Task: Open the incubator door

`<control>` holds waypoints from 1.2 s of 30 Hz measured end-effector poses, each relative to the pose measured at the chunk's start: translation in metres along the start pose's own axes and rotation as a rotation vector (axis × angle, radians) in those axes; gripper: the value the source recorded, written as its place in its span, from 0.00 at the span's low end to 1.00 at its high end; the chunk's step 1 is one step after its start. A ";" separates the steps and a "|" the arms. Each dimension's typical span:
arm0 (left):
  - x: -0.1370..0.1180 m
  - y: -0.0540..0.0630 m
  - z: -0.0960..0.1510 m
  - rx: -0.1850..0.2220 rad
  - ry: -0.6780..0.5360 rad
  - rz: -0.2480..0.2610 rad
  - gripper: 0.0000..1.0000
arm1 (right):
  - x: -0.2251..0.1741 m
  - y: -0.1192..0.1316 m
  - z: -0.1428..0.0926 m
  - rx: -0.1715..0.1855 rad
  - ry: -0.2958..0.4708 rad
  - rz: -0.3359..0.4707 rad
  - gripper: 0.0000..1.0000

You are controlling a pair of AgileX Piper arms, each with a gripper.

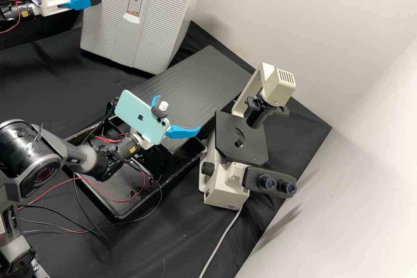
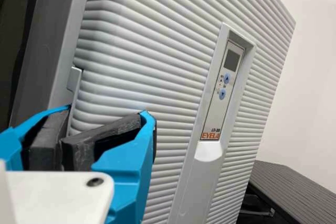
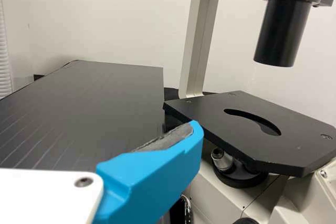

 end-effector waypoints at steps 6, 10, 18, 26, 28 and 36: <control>-0.008 -0.001 0.009 -0.003 -0.003 -0.017 0.00 | 0.000 0.000 0.000 0.000 0.000 0.000 1.00; -0.017 0.001 0.020 -0.002 -0.004 -0.029 0.00 | 0.000 0.000 0.000 0.000 0.000 0.000 1.00; -0.041 0.005 0.043 0.028 -0.018 -0.093 0.00 | 0.000 0.000 0.000 0.000 0.000 0.000 1.00; -0.079 0.002 0.086 0.103 -0.142 -0.215 0.00 | 0.000 0.000 0.000 0.000 0.000 0.000 1.00; -0.092 0.002 0.103 0.115 -0.235 -0.220 0.00 | 0.000 0.000 0.000 0.000 0.000 0.000 1.00; -0.124 0.008 0.136 0.029 -0.372 -0.154 0.00 | 0.000 0.000 0.000 0.000 0.000 0.000 1.00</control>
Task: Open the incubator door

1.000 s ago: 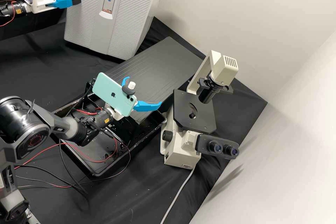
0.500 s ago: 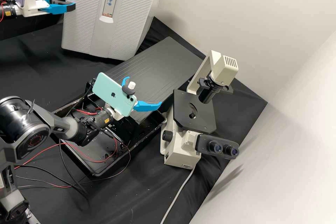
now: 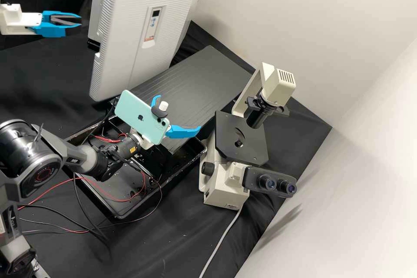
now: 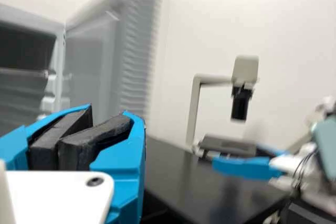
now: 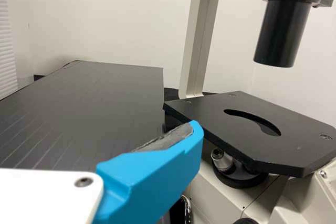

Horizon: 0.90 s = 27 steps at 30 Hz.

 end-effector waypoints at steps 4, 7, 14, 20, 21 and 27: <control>-0.005 -0.001 -0.001 -0.064 0.039 0.032 0.00 | 0.000 0.000 0.000 0.000 0.000 0.000 1.00; -0.006 -0.002 -0.002 -0.091 0.062 0.054 0.00 | 0.000 0.000 0.000 0.000 0.000 0.000 1.00; -0.002 -0.007 -0.020 -0.039 0.199 0.138 1.00 | 0.000 0.000 0.000 0.000 0.000 0.000 1.00; -0.004 -0.011 -0.032 0.045 0.372 0.192 1.00 | 0.000 0.000 0.000 0.000 0.000 0.000 1.00; -0.004 -0.010 -0.034 0.075 0.414 0.213 1.00 | 0.000 0.000 0.000 0.000 0.000 0.000 1.00; -0.005 -0.011 -0.042 0.146 0.617 0.209 1.00 | 0.000 0.000 0.000 0.000 0.000 0.000 1.00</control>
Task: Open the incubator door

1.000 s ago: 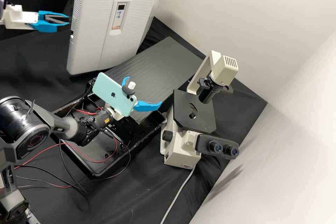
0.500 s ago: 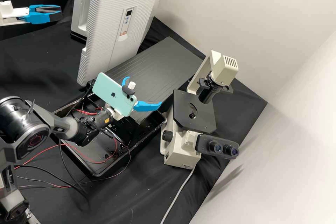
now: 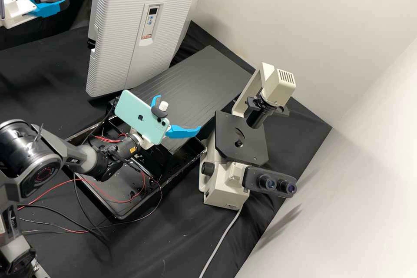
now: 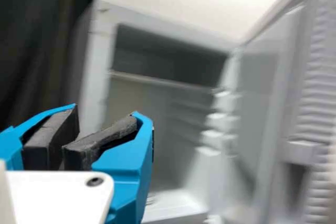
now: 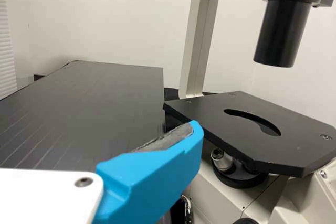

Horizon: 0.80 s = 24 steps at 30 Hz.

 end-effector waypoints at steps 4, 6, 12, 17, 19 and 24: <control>0.003 -0.005 0.000 0.038 0.025 -0.074 1.00 | 0.000 0.000 0.000 0.000 0.000 0.000 1.00; 0.003 -0.008 0.002 0.051 0.009 -0.098 1.00 | 0.000 0.000 0.000 0.000 0.000 0.000 1.00; 0.003 -0.008 0.004 0.062 -0.009 -0.106 1.00 | 0.000 0.000 0.000 0.000 0.000 0.000 1.00; 0.004 -0.015 0.004 0.113 0.006 -0.107 1.00 | 0.000 0.000 0.000 0.000 0.000 0.000 1.00; 0.003 -0.017 0.005 0.131 -0.003 -0.079 1.00 | 0.000 0.000 0.000 0.000 0.000 0.000 1.00; 0.001 -0.016 0.004 0.128 0.011 -0.016 1.00 | 0.000 0.000 0.000 0.000 0.000 0.000 1.00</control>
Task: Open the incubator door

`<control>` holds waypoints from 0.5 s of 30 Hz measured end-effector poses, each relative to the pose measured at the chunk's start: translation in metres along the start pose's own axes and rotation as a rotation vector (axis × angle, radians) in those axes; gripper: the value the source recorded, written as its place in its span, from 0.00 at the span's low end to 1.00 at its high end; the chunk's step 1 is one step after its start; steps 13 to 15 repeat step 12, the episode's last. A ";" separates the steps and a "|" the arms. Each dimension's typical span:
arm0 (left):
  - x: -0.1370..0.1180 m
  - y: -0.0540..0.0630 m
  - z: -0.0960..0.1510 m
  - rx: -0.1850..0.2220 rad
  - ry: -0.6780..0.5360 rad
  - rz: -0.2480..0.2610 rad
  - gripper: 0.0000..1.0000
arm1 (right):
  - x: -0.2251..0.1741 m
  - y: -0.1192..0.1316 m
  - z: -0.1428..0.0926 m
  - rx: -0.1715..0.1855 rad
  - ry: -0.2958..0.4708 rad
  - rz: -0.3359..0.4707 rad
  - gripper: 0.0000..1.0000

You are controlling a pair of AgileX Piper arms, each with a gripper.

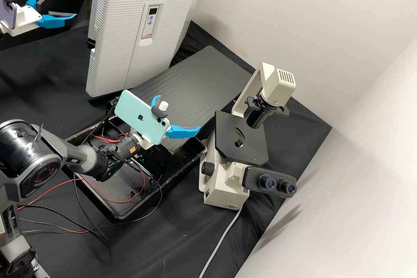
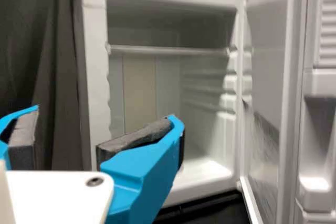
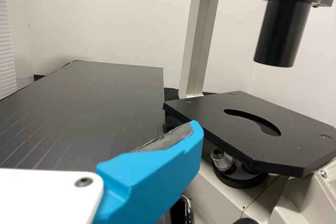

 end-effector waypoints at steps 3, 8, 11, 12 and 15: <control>0.000 0.001 -0.003 0.001 0.045 0.010 1.00 | 0.000 0.000 0.000 0.000 0.000 0.000 1.00; -0.001 0.001 -0.006 -0.010 0.093 0.016 1.00 | 0.000 0.000 0.000 0.000 0.000 0.000 1.00; -0.001 0.001 -0.007 -0.017 0.106 0.018 1.00 | 0.000 0.000 0.000 0.000 0.000 0.000 1.00; -0.001 0.001 -0.007 -0.018 0.106 0.018 1.00 | 0.000 0.000 0.000 0.000 0.000 0.000 1.00; -0.001 0.001 -0.007 -0.018 0.106 0.018 1.00 | 0.000 0.000 0.000 0.000 0.000 0.000 1.00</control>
